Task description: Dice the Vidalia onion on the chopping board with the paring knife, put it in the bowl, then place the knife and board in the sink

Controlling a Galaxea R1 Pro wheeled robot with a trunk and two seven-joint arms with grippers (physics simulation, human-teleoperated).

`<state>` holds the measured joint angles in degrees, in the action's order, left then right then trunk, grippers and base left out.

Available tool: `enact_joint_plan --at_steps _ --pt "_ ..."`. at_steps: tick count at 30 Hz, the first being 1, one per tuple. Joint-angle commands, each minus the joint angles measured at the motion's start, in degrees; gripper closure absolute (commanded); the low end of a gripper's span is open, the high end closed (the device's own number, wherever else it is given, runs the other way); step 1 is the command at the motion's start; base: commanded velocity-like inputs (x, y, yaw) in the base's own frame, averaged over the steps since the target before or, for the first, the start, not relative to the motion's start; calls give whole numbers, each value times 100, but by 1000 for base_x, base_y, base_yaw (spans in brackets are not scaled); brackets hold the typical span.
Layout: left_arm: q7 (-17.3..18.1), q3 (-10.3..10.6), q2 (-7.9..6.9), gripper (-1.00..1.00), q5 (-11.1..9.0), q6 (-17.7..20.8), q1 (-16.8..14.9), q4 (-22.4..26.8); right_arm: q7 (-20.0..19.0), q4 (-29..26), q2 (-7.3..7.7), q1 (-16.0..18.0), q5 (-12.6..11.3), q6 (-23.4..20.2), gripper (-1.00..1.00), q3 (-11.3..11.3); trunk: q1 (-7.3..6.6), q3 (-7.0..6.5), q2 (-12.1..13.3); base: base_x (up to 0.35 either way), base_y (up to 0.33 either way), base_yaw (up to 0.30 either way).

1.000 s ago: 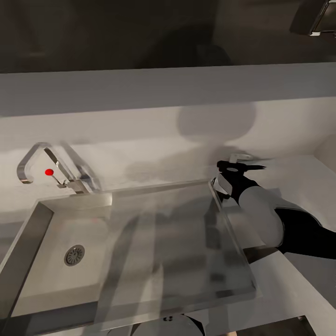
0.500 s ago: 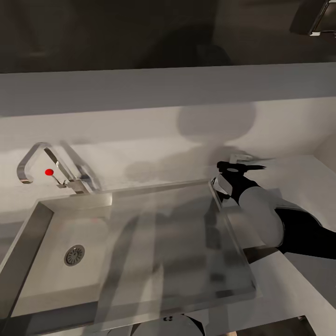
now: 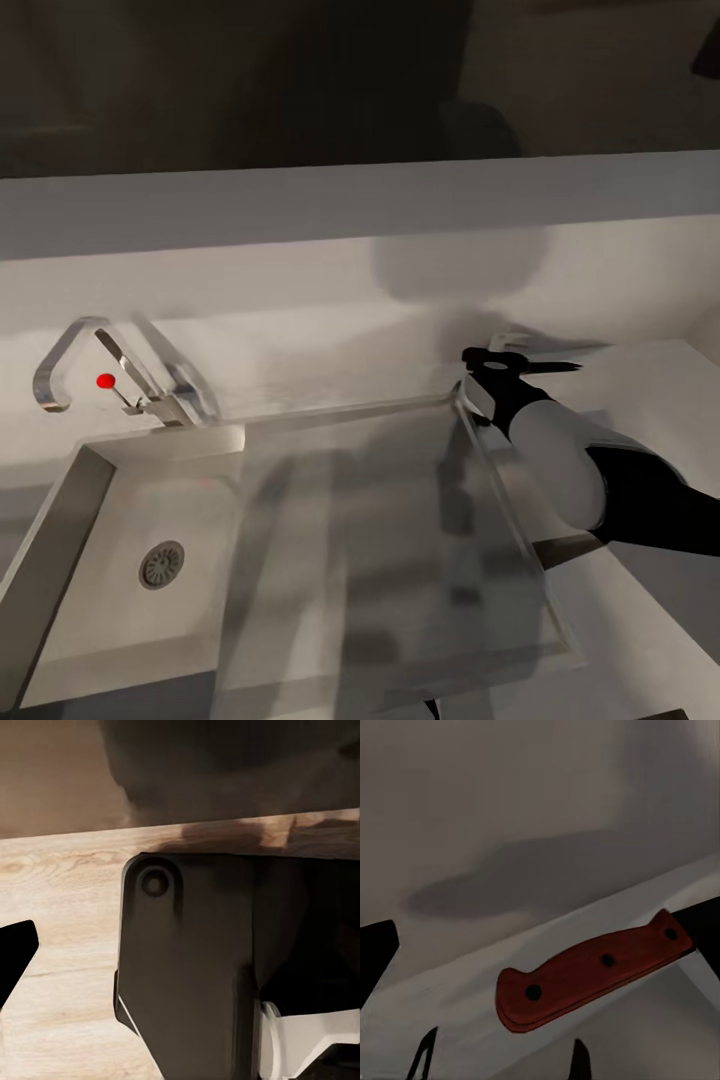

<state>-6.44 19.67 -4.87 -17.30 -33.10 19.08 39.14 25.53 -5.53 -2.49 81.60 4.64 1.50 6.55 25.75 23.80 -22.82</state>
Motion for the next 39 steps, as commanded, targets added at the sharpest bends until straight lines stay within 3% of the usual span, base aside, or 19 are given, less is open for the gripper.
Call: enact_joint_plan --at_steps 1,25,31,39 --pt "-60 42 -12 -100 -19 -12 -1 22 14 7 -22 5 44 16 -100 48 4 8 -10 14 7 0" --pt "-60 33 0 -100 -19 -11 -1 -20 10 105 -69 5 40 24 -100 48 4 8 -10 1 -74 0" --pt "-60 29 0 -100 -19 -12 -1 -27 19 180 -236 5 51 34 -100 48 4 8 -10 0 -1 0" --pt "-60 28 3 -100 -19 -4 -1 -54 6 320 -234 5 54 35 -100 51 4 8 -10 0 0 0"
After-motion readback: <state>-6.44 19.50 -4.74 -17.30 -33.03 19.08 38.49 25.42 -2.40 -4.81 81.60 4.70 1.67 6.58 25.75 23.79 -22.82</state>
